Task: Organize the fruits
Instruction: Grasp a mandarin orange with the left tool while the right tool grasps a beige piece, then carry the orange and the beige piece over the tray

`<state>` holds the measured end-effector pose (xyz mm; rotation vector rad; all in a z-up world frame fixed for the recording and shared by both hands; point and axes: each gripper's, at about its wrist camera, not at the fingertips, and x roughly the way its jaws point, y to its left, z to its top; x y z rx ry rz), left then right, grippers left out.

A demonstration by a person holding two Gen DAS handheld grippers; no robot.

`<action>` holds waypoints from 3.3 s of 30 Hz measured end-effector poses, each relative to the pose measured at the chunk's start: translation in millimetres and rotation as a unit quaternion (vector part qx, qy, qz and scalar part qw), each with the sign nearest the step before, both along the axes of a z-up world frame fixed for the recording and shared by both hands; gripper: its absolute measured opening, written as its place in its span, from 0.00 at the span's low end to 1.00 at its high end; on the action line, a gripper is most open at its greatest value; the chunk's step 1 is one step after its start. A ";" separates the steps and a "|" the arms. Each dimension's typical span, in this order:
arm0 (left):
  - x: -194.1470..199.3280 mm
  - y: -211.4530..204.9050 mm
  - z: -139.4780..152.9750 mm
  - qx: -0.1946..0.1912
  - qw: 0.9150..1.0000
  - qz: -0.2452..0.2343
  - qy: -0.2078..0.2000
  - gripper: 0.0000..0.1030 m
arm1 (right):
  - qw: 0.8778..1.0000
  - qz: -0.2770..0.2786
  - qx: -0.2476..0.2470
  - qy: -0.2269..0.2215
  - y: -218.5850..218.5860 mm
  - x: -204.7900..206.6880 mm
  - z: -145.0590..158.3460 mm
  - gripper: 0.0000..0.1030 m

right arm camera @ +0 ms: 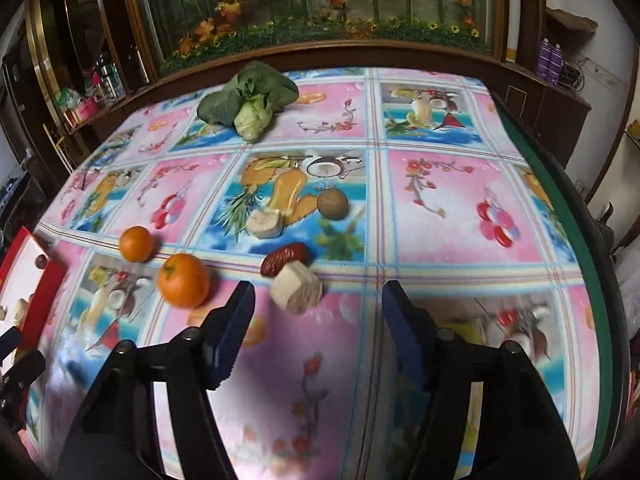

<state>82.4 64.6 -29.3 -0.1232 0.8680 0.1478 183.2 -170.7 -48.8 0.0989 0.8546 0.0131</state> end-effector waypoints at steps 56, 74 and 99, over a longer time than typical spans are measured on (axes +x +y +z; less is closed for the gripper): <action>-79.7 -55.1 6.8 0.002 0.995 -0.096 -0.028 0.26 | 0.997 0.041 -0.015 -0.067 45.3 -182.4 35.5 0.22; -92.9 -42.7 7.9 0.005 0.996 -0.082 -0.032 0.26 | 0.997 0.059 -0.025 -0.049 69.8 -191.5 24.9 0.22; -102.5 22.5 28.9 0.004 0.998 -0.001 -0.057 0.26 | 0.991 0.113 -0.026 -0.063 116.7 -180.9 41.3 0.22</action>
